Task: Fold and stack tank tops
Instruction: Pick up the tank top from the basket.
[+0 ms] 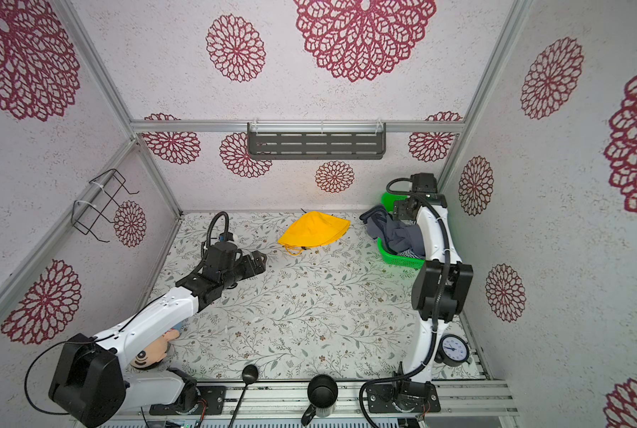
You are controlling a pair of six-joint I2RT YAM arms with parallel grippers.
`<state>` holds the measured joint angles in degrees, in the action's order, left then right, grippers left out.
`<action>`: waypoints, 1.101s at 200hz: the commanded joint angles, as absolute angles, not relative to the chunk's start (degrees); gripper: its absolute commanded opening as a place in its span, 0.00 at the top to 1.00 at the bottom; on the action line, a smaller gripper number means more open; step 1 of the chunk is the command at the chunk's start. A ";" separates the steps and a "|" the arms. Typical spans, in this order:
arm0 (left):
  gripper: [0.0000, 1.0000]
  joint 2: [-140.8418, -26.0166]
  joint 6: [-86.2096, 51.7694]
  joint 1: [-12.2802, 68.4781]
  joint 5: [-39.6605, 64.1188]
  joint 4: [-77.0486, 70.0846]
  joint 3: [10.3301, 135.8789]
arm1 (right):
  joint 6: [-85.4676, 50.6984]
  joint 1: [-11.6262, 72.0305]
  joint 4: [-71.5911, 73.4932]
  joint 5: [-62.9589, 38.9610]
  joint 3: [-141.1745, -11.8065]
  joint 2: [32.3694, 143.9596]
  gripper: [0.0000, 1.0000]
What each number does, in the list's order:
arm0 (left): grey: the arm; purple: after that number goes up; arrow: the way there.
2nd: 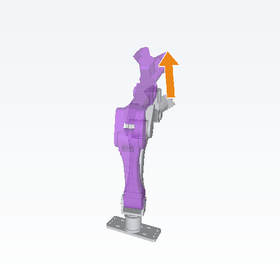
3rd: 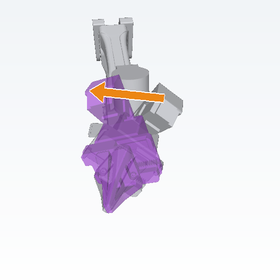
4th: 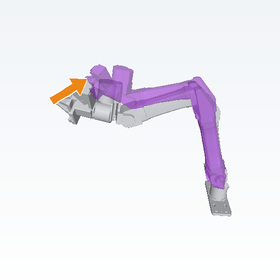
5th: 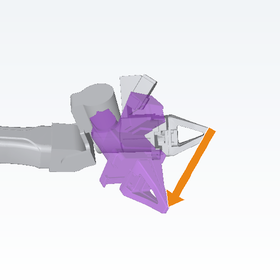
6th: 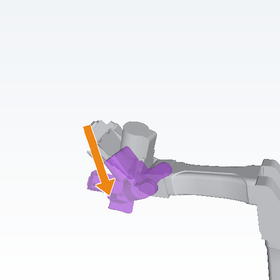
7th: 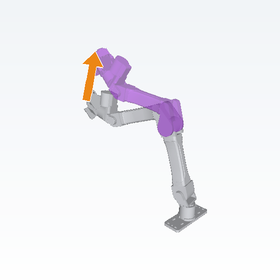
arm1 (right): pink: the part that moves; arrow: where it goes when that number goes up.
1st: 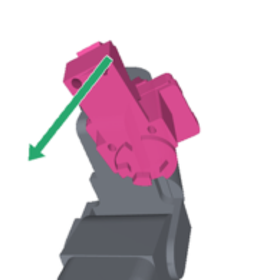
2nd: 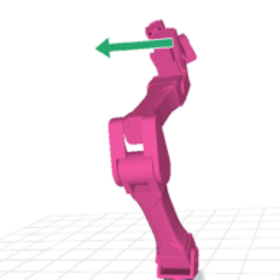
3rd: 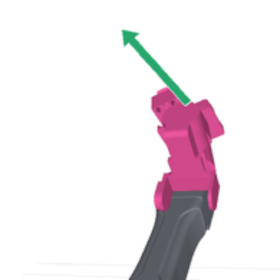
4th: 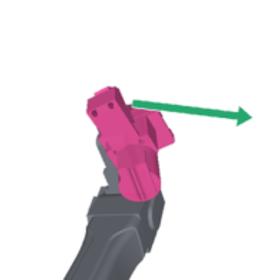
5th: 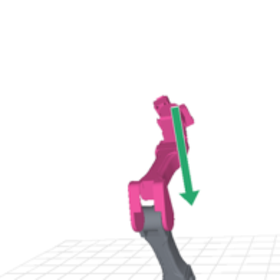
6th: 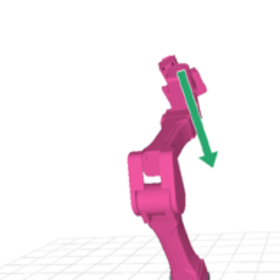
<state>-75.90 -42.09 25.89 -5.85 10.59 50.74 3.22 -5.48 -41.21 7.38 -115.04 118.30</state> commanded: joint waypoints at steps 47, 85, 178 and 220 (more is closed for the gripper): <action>0.03 -74.55 -42.55 26.28 -6.81 10.17 50.10 | 2.18 -5.98 -40.94 11.76 -116.48 127.97 0.46; 0.03 -74.49 -42.28 26.23 -6.92 10.20 50.58 | 1.56 -6.52 -36.39 13.68 -116.52 119.62 1.00; 0.04 -73.14 -42.58 27.51 -5.04 7.30 50.56 | -1.32 -1.51 -32.83 -12.39 -118.66 94.40 1.00; 0.04 -66.45 -42.74 27.25 -6.18 6.44 49.25 | -2.52 10.92 -33.46 -28.57 -118.31 88.13 1.00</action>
